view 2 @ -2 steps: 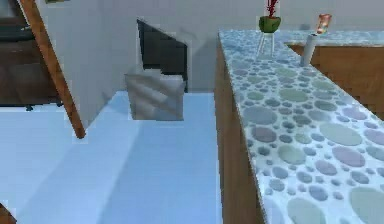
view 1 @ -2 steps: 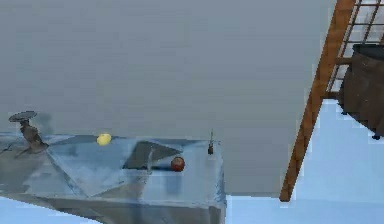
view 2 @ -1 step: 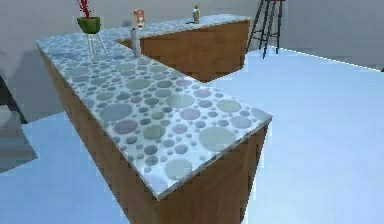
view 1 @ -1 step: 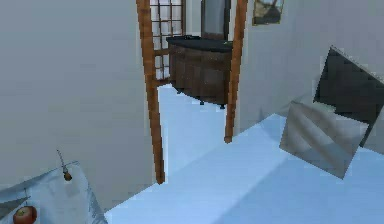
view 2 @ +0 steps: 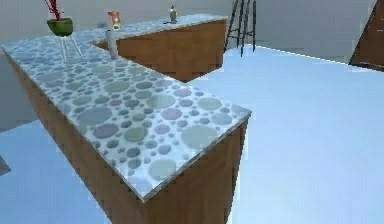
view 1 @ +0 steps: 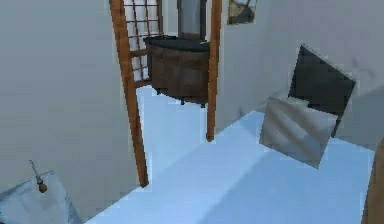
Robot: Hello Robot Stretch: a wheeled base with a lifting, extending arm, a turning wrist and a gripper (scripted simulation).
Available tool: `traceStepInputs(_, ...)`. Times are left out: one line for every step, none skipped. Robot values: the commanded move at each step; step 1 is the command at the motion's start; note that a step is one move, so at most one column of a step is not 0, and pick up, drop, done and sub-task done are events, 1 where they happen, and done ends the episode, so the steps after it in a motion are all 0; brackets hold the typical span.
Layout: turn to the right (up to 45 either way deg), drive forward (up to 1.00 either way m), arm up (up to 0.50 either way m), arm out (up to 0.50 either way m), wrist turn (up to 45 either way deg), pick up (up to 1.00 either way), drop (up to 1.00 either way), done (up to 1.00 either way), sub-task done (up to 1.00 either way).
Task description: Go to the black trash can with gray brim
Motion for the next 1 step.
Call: traceStepInputs(0.0, 1.0, 0.0, 0.0, 0.0, 0.0, 0.0, 0.0, 0.0)
